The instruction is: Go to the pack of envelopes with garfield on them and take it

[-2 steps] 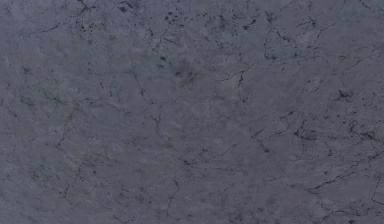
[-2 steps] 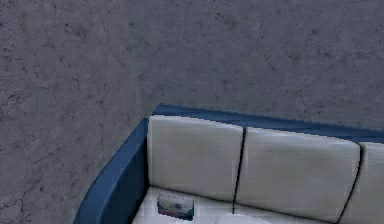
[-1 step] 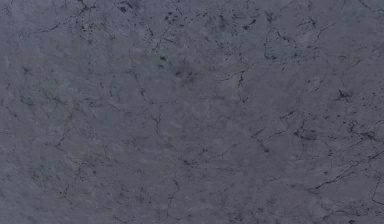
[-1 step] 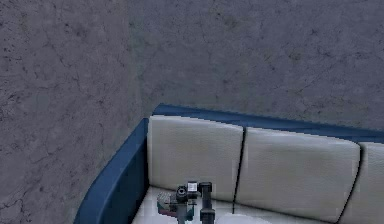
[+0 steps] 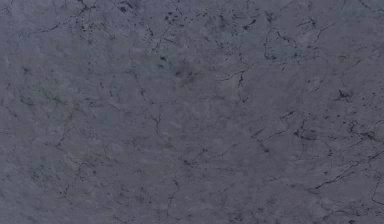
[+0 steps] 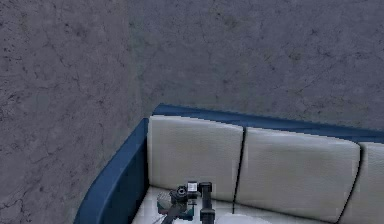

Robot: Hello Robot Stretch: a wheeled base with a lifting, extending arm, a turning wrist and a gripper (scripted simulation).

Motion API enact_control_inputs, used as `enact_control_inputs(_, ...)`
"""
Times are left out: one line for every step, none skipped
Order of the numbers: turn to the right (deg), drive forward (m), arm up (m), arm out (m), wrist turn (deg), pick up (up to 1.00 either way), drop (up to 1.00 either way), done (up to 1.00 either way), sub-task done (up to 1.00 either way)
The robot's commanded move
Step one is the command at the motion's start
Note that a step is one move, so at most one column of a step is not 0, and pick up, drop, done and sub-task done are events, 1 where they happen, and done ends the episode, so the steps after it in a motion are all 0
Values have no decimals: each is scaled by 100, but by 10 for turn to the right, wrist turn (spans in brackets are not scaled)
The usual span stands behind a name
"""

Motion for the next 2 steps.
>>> enact_control_inputs(0, 0, 0, 0, 450, 0, 0, 0, 0)
enact_control_inputs(0, 0, 0, 0, 450, 0, 0, 0, 0)
